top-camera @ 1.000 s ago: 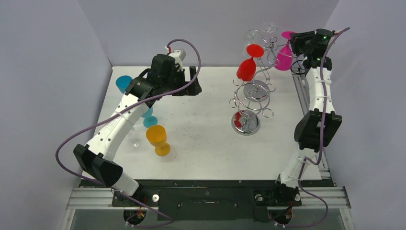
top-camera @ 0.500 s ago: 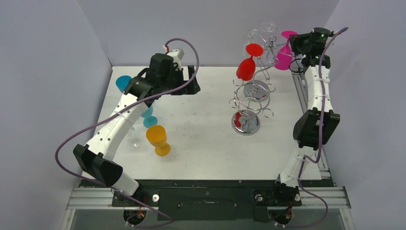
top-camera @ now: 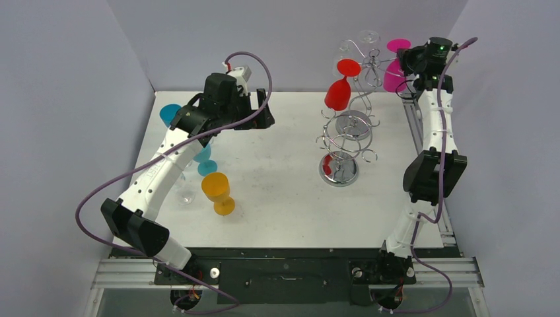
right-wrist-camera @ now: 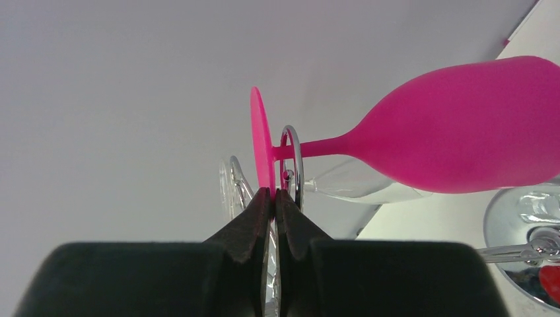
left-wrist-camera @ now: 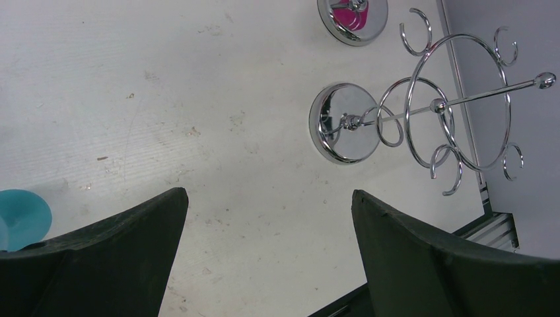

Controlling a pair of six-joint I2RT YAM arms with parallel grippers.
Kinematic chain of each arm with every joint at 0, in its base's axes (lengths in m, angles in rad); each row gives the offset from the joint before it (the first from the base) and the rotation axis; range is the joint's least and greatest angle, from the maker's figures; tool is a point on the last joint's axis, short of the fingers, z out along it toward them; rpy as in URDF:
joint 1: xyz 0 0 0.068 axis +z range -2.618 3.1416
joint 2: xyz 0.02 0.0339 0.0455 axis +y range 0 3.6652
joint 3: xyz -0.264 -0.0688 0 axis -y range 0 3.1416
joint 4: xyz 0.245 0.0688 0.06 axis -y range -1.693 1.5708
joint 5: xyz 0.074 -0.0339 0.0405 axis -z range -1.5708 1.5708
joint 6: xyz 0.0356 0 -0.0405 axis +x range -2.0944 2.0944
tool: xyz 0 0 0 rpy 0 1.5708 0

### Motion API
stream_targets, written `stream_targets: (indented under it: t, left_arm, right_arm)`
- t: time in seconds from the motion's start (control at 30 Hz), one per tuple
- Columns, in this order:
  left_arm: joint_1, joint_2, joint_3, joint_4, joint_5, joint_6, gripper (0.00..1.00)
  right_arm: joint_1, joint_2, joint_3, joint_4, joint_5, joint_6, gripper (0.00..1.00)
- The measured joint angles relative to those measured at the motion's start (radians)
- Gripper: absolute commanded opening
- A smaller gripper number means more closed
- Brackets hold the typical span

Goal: Take the wine glass off the wine glass rack
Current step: Pick up the wine glass from the wine rack.

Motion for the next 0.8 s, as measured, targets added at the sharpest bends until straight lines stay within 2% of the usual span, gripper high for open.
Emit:
stream_targets:
  t: [0.5, 0.8]
  left_arm:
    - [0.003, -0.006, -0.018, 0.009, 0.014, -0.001, 0.92]
    - [0.003, -0.008, -0.028, 0.014, 0.018, -0.004, 0.93]
  right_arm:
    - [0.004, -0.009, -0.035, 0.080, -0.031, 0.058, 0.00]
    - [-0.006, -0.069, -0.137, 0.121, -0.034, 0.073, 0.00]
